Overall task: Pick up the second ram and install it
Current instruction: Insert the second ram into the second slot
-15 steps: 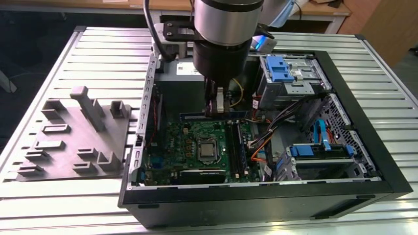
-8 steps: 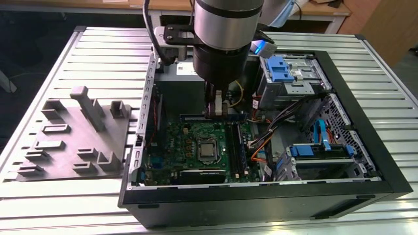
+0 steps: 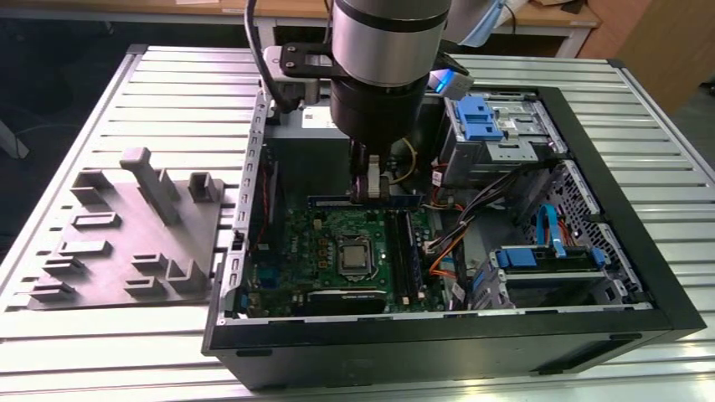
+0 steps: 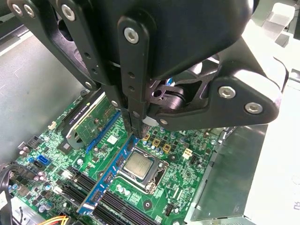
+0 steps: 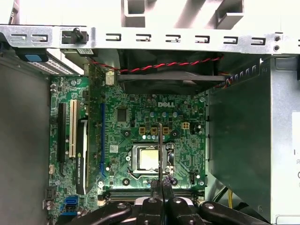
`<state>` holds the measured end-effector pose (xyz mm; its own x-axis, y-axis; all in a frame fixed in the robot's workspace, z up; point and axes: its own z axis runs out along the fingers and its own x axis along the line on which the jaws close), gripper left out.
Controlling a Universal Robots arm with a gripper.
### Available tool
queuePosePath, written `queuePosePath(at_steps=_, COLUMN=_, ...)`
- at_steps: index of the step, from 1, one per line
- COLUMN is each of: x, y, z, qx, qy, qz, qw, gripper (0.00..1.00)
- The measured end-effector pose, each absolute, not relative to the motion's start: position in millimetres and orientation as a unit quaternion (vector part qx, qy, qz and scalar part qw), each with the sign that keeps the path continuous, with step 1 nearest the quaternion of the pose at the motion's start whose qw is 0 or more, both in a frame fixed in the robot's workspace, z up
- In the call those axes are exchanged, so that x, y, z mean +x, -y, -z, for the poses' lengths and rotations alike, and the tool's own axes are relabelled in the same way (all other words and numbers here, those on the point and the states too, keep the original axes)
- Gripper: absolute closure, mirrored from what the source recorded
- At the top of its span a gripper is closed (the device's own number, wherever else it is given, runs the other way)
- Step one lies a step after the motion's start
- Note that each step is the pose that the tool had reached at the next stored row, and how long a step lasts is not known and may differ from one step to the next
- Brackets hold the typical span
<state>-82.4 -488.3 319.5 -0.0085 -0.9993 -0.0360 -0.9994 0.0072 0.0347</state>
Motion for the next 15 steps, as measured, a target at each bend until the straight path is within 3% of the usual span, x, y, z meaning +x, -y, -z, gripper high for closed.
queuePosePath(at_steps=15, x=-82.4, y=488.3, z=-318.4, qx=-0.655, qy=-0.755, qz=-0.025, qw=0.002, gripper=0.88)
